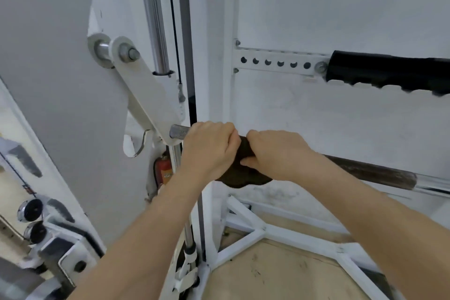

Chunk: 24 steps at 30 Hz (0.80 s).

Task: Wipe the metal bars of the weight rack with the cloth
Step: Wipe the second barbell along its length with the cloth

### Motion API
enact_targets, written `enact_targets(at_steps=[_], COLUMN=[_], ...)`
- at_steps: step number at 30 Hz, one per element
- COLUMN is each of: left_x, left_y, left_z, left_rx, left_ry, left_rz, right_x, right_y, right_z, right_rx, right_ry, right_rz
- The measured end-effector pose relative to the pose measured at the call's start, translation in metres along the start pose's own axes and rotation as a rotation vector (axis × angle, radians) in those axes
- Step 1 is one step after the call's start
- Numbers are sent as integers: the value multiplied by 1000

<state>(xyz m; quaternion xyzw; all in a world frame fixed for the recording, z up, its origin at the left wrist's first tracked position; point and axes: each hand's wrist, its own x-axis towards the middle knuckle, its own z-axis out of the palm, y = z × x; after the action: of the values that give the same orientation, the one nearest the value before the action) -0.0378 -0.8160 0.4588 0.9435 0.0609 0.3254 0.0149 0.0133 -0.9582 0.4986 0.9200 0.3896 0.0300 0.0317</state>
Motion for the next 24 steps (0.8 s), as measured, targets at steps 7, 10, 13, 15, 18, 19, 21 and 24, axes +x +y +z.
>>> enact_targets(at_steps=[7,10,13,15,18,19,21,24], left_x=[35,16,-17,-34,-38,-30,-7,30], left_y=[5,7,5,15,29,30,35,36], left_z=[-12,-7,-1,1,14,17,11,-3], left_rx=[60,91,-160,-168,39,91,146,131], left_ry=[-386,-221,115,75,-10,7,-29,-412], left_rz=[-147,11,167,239,225,213,175,124], right_x=[17,-8,-29,-35,-25,-21,-15,-23], right_y=[-14,1,16,19,24,27,35,51], right_z=[7,27,39,33,9,2,-9,-12], right_rx=[155,-77,-169,-100,176,298,595,753], right_ry=[139,468,631,485,181,68,-19,135], right_rz=[85,-32,-120,-110,-48,-19,67,162])
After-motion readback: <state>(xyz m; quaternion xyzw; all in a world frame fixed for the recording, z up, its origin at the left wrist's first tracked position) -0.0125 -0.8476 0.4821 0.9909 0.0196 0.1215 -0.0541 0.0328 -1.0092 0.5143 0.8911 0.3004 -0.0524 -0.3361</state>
